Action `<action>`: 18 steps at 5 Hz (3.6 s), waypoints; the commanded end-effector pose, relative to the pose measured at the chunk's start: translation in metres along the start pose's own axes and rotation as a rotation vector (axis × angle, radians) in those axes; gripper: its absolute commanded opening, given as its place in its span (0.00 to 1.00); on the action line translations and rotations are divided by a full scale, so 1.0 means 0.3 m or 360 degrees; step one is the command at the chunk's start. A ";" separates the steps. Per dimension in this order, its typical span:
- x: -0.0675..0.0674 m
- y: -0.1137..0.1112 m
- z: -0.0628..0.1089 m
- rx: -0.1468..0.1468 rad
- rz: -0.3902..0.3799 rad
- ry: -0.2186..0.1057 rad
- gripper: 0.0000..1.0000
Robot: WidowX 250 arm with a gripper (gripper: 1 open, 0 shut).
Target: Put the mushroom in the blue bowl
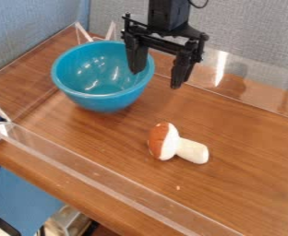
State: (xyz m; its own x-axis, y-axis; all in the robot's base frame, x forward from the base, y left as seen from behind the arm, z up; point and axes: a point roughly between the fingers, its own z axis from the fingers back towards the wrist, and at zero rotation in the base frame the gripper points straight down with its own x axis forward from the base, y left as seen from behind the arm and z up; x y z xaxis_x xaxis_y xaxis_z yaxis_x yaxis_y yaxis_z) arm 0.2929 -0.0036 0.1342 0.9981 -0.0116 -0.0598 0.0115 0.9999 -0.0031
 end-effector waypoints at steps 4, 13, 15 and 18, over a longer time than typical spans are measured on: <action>-0.001 -0.167 -0.220 0.0039 -0.0913 0.0078 1.00; -0.036 -0.137 -0.398 -0.0101 -0.0744 0.0069 1.00; -0.022 -0.156 -0.394 -0.0097 -0.0846 0.0085 1.00; -0.040 -0.175 -0.395 -0.0092 -0.1024 0.0102 1.00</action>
State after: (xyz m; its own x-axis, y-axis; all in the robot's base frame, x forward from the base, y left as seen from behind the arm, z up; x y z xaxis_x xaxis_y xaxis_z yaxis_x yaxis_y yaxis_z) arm 0.2856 -0.0425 0.0227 0.8267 -0.5603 -0.0505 0.5553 0.8271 -0.0868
